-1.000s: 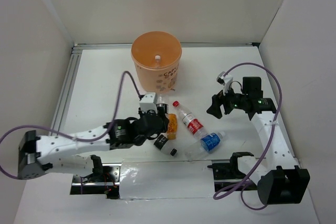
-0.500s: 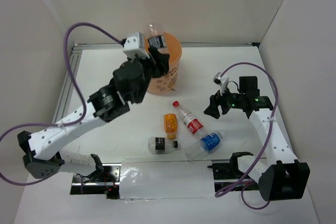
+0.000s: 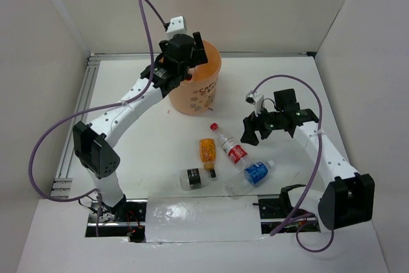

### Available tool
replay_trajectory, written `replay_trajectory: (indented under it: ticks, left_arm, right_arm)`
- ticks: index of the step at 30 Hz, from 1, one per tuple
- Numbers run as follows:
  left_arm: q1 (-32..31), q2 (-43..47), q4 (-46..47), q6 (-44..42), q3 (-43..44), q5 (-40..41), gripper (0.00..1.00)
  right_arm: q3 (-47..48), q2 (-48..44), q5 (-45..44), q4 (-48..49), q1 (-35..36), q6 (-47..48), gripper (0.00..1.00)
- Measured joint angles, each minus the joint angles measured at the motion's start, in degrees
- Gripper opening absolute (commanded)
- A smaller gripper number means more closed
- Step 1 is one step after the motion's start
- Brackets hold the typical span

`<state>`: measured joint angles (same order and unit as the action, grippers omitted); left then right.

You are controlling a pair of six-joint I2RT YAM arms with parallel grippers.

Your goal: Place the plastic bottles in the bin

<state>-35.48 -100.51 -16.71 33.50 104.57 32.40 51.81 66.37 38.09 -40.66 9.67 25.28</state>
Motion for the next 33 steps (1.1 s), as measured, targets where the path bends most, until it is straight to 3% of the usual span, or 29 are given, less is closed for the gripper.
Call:
replay_trajectory:
  ticks: [2,10,16,22,23,26,27,28,30,31,33]
  left_arm:
    - [0.2,-1.1,-1.4,0.0,0.3,-1.0,1.00]
    - [-2.7,4.4,-2.7,-1.3,-3.6,-2.1,1.00]
    - [-21.3,28.5,-4.7,-1.9,-26.6,-0.7,1.00]
    - [-34.7,44.6,-13.7,10.8,-48.7,-0.2,1.00]
    - [-36.2,45.0,-15.5,12.6,-51.1,-0.5,1.00]
    - [-38.5,43.2,-19.1,16.2,-55.0,-2.8,1.00]
    - [-38.6,42.1,-19.5,16.3,-55.2,-3.7,1.00]
    - [-38.6,40.8,-19.5,16.3,-55.2,-4.3,1.00]
    - [-38.6,37.9,-19.0,15.8,-55.1,-5.4,1.00]
    - [-38.6,36.0,-18.9,14.8,-54.8,-6.0,1.00]
    - [-38.6,33.2,-18.4,13.0,-54.5,-7.3,1.00]
  right_arm:
    - [0.2,1.6,-1.3,0.0,1.4,-0.5,0.85]
    - [0.3,7.5,-7.4,2.3,7.1,-3.8,0.88]
    - [0.3,14.5,-13.5,6.4,15.0,-6.5,0.89]
    - [0.4,23.5,-19.7,10.5,21.1,-10.1,0.84]
    - [0.4,25.1,-20.7,10.9,21.3,-10.5,0.81]
    - [1.7,27.1,-22.3,11.9,21.3,-11.4,0.59]
    - [2.0,27.1,-22.4,12.0,21.3,-11.5,0.44]
    - [2.2,27.2,-22.4,11.9,21.3,-11.4,0.36]
    - [2.6,26.9,-22.0,11.2,21.2,-11.4,0.30]
    - [3.0,26.4,-21.1,9.7,20.8,-10.5,0.20]
    - [4.4,24.5,-20.3,7.6,20.4,-9.1,0.18]
